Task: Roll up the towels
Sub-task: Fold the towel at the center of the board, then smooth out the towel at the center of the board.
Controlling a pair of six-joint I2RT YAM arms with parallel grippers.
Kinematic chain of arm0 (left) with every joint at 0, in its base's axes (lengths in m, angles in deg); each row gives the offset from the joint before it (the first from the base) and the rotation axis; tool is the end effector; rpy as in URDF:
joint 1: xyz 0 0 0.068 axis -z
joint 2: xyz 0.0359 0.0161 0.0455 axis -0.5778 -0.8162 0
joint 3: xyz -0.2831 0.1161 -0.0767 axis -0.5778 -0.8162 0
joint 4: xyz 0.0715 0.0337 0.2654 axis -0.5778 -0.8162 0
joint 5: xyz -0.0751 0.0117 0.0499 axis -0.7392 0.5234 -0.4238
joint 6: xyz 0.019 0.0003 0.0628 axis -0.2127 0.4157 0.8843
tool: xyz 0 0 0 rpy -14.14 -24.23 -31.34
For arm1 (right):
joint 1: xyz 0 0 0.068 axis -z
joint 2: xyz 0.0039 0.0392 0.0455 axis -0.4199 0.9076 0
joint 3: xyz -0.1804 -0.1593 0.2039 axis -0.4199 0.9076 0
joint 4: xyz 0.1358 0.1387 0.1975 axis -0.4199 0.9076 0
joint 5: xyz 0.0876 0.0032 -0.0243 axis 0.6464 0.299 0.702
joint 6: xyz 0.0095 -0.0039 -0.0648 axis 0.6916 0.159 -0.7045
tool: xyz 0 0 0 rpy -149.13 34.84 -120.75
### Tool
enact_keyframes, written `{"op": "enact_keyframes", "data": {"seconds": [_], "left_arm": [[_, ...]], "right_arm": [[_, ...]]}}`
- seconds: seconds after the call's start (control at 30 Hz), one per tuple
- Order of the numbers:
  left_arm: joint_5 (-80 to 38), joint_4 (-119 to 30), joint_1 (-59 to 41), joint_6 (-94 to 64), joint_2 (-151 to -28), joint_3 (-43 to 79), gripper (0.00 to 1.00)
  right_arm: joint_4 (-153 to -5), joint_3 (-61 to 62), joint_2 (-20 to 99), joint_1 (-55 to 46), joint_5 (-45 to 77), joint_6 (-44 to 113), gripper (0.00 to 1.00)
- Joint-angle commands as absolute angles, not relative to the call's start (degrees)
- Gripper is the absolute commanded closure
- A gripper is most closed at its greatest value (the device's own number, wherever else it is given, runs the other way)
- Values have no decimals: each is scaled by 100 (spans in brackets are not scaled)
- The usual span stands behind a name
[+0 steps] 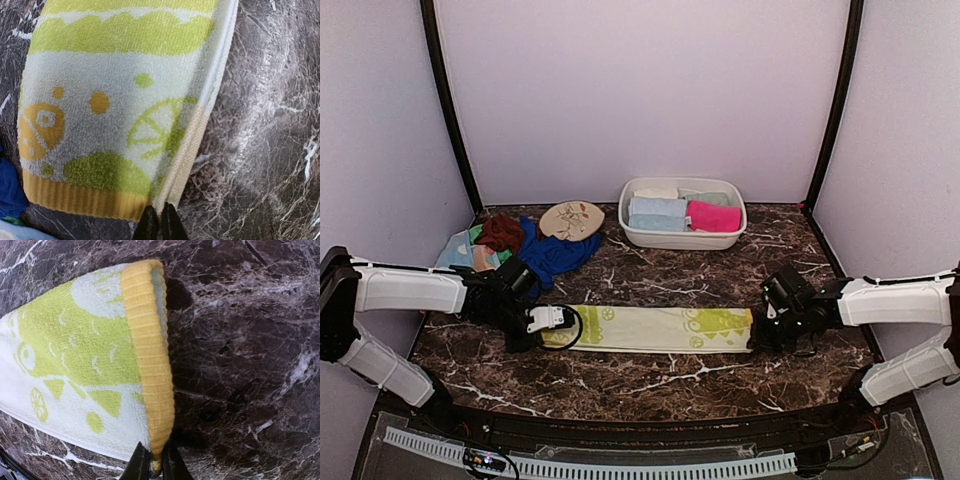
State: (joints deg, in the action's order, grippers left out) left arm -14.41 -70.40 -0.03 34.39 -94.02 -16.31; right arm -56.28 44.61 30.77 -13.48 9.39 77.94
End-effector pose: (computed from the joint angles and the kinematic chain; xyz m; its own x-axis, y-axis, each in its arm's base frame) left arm 0.2044 -0.1465 0.1732 -0.2226 0.9124 -0.3433 0.9219 0.3116 0.2302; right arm 0.1698 0.1354 0.1675 -0.9346 0.2374 -0.2649 0.1400 0.9301 0.3395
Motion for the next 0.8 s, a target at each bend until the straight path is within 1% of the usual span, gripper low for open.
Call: {"op": "enact_keyframes", "data": {"seconds": [0.0,0.07,0.17,0.23,0.3,0.37,0.4,0.47,0.57,0.67,0.77], "left_arm": [[-1053,-7381,-38,3474,-9167,-1769,96],[-1013,-7403,-40,3467,-9091,-1742,96],[-973,-7505,-40,3484,-8992,-1724,95],[-1013,-7602,-36,3491,-8931,-1696,89],[-1044,-7671,-41,3495,-8853,-1687,81],[-1098,-7738,-41,3496,-8777,-1664,63],[-1104,-7767,-36,3491,-8747,-1642,57],[-1124,-7856,-41,3505,-8693,-1571,55],[-1152,-8103,-41,3551,-8652,-1332,55],[-1334,-8367,-36,3603,-8685,-947,55],[-1449,-8246,-36,3579,-8869,-634,56]], "right_arm": [[-5584,4624,3136,-1358,832,7824,85],[-5578,4663,3117,-1363,860,7824,75],[-5419,4683,3015,-1358,875,7824,63],[-5230,4587,2876,-1358,858,7794,56],[-4930,4328,2722,-1323,741,7634,53],[-4630,3963,2625,-1218,632,7477,53],[-4553,3775,2594,-1171,622,7406,55],[-4544,3417,2621,-1125,681,7325,56],[-4689,2969,2882,-1124,810,7228,63],[-5124,2671,3421,-1117,1121,7192,66],[-5573,2433,4027,-1112,1400,7174,70]]}}
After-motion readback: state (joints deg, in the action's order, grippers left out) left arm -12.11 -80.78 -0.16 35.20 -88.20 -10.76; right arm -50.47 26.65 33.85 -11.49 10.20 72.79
